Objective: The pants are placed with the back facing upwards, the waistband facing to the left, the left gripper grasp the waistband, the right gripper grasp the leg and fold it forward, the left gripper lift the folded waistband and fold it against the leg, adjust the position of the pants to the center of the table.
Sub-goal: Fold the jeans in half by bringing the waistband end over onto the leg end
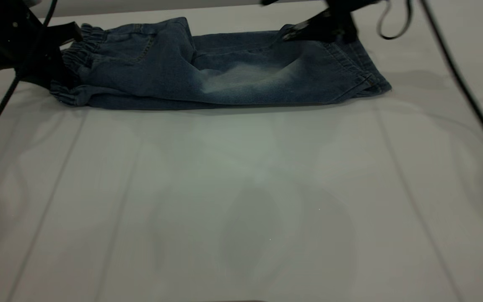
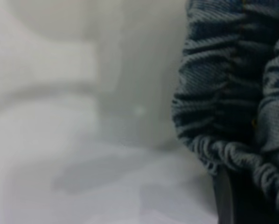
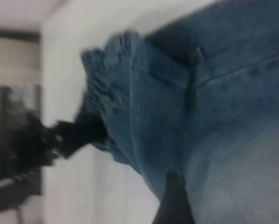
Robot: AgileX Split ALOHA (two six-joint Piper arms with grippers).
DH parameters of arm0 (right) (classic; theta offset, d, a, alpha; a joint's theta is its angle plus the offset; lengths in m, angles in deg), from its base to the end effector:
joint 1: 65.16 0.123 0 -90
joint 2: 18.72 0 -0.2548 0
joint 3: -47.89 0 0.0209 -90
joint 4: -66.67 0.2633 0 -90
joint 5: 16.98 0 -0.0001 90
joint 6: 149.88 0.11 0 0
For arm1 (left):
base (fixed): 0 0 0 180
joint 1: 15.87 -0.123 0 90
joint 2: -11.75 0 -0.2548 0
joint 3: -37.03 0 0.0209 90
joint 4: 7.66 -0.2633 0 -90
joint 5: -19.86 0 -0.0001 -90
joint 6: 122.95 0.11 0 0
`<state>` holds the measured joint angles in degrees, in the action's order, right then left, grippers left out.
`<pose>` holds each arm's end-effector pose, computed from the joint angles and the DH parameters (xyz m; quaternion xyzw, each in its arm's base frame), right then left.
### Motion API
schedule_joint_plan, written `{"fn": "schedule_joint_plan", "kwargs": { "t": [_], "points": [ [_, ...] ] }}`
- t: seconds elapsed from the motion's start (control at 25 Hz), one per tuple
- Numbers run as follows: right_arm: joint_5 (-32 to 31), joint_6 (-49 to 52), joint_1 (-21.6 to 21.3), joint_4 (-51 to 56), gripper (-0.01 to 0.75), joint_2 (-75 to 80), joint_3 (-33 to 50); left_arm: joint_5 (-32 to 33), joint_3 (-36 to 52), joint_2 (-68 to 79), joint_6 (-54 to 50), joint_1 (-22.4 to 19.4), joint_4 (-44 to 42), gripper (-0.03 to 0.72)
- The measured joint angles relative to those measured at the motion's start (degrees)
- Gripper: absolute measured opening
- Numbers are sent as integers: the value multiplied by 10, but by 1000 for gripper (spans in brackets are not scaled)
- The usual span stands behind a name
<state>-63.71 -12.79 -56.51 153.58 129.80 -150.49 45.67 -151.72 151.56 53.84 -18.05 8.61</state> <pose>0.4693 0.1524 0.0504 0.0964 0.8524 0.4849 0.1702 0.4515 0.0037 0.0305 -0.1579 0.9635 -0.0877 0.1977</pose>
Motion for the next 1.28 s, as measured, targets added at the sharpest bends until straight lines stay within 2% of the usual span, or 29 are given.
{"fn": "schedule_joint_plan", "kwargs": {
  "t": [0.16, 0.28, 0.64, 0.8, 0.92, 1.04, 1.28],
  "points": [
    [61, 68, 57, -101, 475, 3, -67, 3, 0, -23, 1, 15, -9, 86],
    [79, 115, 91, -162, 475, 20, -115, 4, 0, -57, 1, 32, -35, 86],
    [58, 179, 159, -190, 475, 151, -261, 15, 1, -159, 1, 72, -99, 86],
    [17, 180, 177, -211, 475, 162, -299, 20, 1, -194, 1, 77, -123, 85],
    [-41, 180, 159, -233, 475, 154, -332, 20, 1, -214, 9, 78, -127, 85],
    [-97, 180, 115, -261, 475, 127, -365, 17, 1, -225, 23, 86, -129, 85],
    [-163, 181, 9, -269, 475, 53, -416, -15, 1, -218, 26, 159, -130, 85]
  ]
}}
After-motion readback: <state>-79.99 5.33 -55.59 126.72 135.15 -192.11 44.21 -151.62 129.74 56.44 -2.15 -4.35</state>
